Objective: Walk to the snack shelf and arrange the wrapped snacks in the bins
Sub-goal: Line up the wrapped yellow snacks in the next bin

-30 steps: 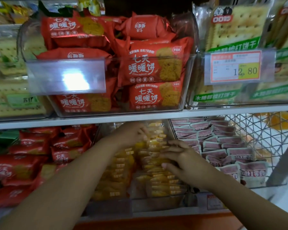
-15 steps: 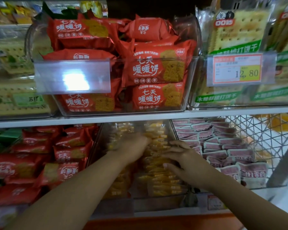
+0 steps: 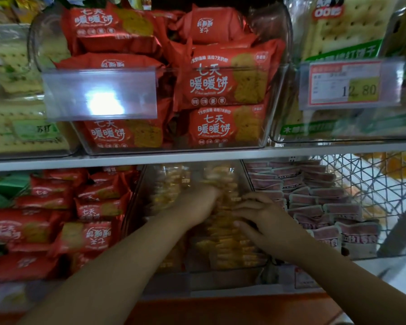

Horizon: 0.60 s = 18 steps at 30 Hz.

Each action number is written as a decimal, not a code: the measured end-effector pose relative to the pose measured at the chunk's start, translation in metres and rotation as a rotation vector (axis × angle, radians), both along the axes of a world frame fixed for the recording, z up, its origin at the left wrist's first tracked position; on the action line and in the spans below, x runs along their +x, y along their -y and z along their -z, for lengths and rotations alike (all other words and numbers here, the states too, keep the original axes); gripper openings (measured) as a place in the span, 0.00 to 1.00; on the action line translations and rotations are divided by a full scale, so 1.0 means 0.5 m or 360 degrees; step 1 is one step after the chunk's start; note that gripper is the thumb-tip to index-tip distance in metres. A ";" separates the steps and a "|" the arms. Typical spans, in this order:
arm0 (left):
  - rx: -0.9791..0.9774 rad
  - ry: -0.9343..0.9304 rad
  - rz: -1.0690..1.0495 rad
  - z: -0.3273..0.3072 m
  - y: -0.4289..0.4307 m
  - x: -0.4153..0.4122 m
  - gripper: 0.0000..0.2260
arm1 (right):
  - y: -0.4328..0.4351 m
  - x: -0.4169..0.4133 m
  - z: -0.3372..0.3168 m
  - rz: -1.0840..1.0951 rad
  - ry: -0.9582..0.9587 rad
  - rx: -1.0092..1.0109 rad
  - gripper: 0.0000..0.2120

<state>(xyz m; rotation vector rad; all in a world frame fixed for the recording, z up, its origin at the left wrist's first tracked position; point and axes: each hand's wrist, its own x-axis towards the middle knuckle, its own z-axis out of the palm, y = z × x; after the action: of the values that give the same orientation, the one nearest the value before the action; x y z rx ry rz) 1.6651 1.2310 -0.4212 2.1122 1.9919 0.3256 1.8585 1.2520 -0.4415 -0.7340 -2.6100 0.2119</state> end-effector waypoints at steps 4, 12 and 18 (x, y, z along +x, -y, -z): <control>-0.0171 0.0103 0.0007 -0.017 0.009 -0.005 0.09 | 0.002 0.004 -0.005 -0.0001 -0.0033 0.0086 0.21; 0.0016 0.1343 -0.0452 -0.062 0.159 0.036 0.18 | 0.039 0.034 0.006 0.0304 -0.0625 -0.0448 0.22; 0.0106 0.1630 -0.0639 -0.018 0.206 0.103 0.23 | 0.094 0.041 0.040 0.0274 -0.0665 -0.0451 0.22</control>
<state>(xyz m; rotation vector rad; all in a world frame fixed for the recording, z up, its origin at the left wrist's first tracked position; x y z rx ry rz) 1.7164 1.1281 -0.4122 1.1049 1.6798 1.2427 1.8789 1.2052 -0.4616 -0.8952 -2.1313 0.6214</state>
